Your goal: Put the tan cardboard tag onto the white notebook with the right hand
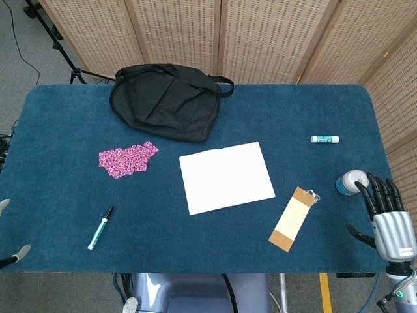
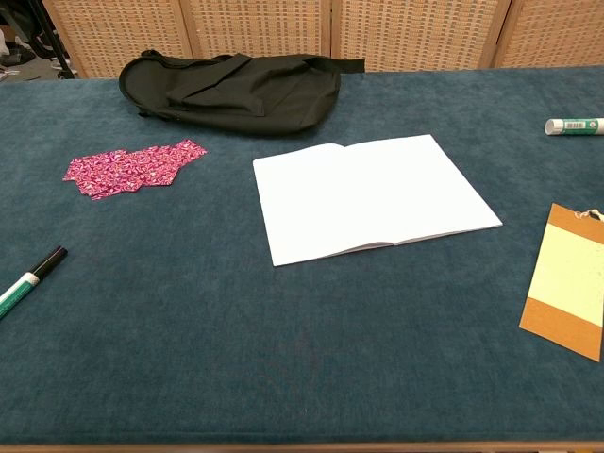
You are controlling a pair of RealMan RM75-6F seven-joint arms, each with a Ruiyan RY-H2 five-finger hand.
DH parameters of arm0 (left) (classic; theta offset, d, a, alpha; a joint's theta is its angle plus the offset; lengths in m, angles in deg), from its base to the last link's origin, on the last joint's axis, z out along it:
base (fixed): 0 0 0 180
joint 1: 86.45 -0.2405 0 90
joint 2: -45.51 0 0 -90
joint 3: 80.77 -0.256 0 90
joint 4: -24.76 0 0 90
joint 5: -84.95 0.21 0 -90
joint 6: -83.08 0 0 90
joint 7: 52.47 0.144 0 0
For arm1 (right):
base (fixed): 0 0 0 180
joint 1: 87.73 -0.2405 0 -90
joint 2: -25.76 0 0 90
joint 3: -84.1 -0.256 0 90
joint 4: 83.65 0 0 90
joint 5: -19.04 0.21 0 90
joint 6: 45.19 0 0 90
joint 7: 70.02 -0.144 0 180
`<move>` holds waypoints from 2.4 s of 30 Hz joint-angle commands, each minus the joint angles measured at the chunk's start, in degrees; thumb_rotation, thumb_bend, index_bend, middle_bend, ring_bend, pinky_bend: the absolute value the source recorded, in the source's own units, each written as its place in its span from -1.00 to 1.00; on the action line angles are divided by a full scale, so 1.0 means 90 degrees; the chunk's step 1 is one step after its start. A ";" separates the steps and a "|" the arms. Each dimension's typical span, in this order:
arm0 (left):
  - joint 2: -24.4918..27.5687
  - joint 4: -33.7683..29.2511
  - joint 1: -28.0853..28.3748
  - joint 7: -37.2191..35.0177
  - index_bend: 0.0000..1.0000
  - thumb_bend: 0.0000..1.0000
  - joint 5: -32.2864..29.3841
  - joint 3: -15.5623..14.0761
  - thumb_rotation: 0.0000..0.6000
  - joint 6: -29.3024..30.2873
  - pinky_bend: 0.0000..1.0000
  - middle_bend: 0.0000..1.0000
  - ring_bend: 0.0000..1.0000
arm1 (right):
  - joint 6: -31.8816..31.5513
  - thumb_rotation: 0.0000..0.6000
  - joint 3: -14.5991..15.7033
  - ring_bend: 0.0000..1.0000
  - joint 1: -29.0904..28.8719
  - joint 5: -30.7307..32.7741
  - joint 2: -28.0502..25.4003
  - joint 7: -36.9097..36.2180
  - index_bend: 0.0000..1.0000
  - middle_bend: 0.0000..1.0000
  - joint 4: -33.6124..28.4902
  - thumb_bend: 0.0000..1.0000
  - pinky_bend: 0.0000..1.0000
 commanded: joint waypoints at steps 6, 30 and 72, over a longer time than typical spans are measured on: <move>0.0006 0.0005 -0.0008 -0.0013 -1.00 -1.00 0.0075 -0.0006 1.00 0.0042 -1.00 -1.00 -1.00 | 0.0348 1.00 0.0029 -1.00 -0.0016 0.0095 -0.0167 -0.0052 -0.83 -1.00 -0.0253 -1.00 -1.00; -0.0156 0.0037 0.0108 0.0285 -1.00 -1.00 -0.0210 0.0141 1.00 -0.0158 -1.00 -1.00 -1.00 | 0.4220 1.00 0.0809 -1.00 -0.2554 -0.1259 -0.0059 -0.0944 -0.56 -1.00 0.1161 -0.89 -1.00; -0.0267 0.0032 0.0244 0.0538 -1.00 -1.00 -0.0397 0.0151 1.00 -0.0414 -1.00 -1.00 -1.00 | 0.3505 1.00 0.1637 -1.00 -0.3072 -0.1835 0.1249 -0.1940 -0.43 -0.96 0.3302 -0.89 -1.00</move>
